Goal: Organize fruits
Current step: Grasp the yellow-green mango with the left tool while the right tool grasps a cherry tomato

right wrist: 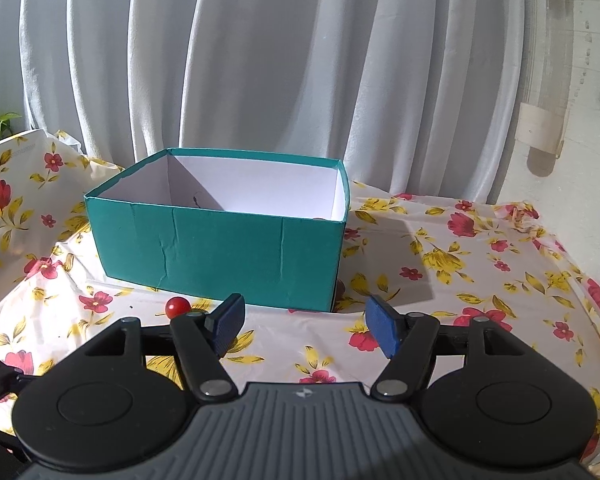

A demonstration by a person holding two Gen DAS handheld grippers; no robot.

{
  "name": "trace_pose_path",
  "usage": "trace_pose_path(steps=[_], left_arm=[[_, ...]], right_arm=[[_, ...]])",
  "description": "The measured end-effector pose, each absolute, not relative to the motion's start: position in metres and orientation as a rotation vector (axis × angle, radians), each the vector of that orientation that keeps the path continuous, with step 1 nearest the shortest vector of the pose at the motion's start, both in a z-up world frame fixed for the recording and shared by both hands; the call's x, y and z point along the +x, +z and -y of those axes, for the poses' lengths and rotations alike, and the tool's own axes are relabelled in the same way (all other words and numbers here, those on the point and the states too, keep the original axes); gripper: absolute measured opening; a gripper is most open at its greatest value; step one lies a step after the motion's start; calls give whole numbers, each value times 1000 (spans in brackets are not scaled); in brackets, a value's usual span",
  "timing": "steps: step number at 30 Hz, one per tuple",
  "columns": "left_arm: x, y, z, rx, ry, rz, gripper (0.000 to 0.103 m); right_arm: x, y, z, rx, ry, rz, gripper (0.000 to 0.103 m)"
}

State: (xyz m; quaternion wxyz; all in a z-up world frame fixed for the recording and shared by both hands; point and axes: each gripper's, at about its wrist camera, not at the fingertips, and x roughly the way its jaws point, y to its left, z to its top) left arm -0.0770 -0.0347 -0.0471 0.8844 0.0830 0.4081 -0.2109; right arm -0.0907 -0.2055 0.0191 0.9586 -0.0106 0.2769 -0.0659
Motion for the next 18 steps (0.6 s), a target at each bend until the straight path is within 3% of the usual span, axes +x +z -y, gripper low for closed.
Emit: trace_pose_path(steps=[12,18], left_arm=[[-73,-54,37,163,-434,-883,71],[-63,-28,30,141,-369,-839,71]], right_arm=[[-88,14,207,-29,-120,-578,69],[-83,8,210,-29,-135,-595,69]])
